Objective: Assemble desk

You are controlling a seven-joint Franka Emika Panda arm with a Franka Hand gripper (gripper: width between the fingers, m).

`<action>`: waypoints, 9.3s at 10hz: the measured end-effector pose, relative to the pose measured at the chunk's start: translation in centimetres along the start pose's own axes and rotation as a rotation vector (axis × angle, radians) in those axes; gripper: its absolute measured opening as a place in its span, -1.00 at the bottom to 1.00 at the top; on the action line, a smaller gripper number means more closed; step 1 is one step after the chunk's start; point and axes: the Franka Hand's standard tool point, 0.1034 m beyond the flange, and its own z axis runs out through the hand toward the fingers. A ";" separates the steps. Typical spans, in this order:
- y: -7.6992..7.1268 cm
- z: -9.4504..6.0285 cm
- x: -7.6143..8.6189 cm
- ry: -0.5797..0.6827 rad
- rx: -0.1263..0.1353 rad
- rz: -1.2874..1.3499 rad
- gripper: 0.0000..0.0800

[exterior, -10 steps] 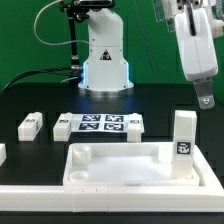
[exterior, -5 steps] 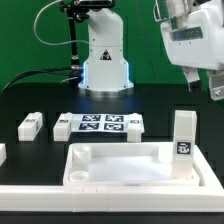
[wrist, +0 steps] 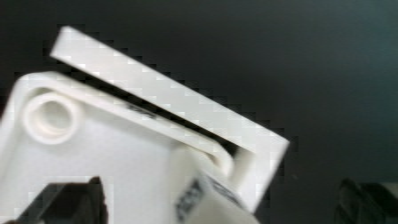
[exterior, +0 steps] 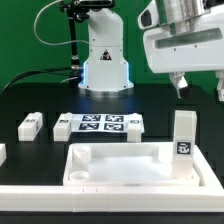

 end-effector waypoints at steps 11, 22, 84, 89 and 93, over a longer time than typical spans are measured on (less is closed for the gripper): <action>8.7 3.5 -1.4 0.004 -0.108 -0.803 0.62; 15.9 5.1 -0.1 -0.382 -0.326 -0.765 0.62; 5.4 -7.2 18.5 0.495 -0.011 -0.895 -0.28; 5.6 -5.7 17.7 0.503 -0.017 -0.889 -0.28; 6.0 -4.5 17.6 0.507 -0.027 -0.891 -0.28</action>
Offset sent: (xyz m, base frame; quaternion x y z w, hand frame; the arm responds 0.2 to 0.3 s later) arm -0.0440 -0.0154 -0.0370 -0.0464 0.0650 -0.2527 0.9642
